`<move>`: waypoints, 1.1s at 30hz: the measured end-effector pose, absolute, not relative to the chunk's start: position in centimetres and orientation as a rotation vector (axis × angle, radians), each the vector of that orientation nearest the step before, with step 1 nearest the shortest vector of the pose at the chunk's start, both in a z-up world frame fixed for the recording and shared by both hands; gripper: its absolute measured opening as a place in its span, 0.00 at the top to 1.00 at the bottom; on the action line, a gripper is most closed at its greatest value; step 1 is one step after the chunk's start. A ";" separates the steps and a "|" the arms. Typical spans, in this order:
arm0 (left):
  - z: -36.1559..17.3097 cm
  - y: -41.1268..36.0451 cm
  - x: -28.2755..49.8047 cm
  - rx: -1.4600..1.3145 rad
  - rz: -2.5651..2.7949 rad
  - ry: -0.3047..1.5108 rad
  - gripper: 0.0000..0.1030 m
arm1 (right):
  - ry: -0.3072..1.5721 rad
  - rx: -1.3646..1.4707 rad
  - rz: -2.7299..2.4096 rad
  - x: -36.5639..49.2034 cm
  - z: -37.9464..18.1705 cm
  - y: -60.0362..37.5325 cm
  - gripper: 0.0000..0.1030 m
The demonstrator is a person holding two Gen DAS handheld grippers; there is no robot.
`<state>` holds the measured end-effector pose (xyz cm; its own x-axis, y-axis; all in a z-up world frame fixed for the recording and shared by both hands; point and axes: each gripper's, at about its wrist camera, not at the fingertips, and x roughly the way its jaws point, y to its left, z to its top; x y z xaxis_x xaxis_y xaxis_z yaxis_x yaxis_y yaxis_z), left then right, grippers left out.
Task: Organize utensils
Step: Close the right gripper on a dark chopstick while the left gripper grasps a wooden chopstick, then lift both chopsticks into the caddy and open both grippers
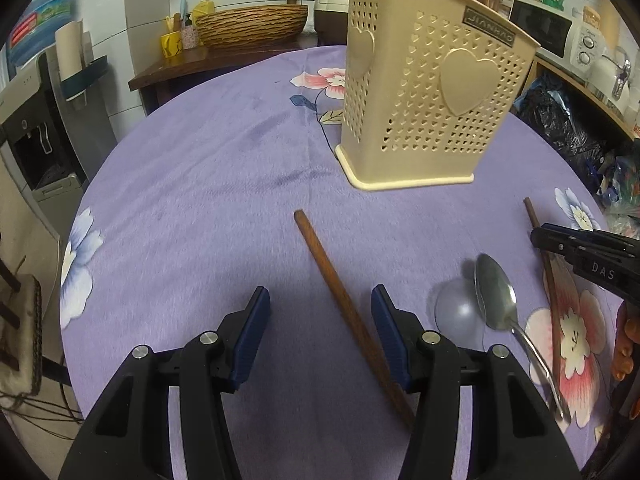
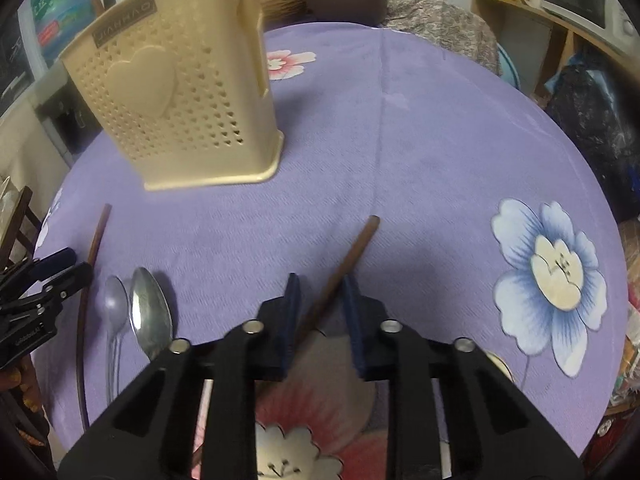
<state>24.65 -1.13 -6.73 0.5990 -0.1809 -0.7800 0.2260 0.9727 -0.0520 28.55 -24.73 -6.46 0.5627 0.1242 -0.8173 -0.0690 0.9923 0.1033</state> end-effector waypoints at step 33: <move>-6.7 -5.2 27.5 0.115 -0.220 0.886 0.90 | 0.930 0.083 0.098 30.4 -6.8 -20.9 0.88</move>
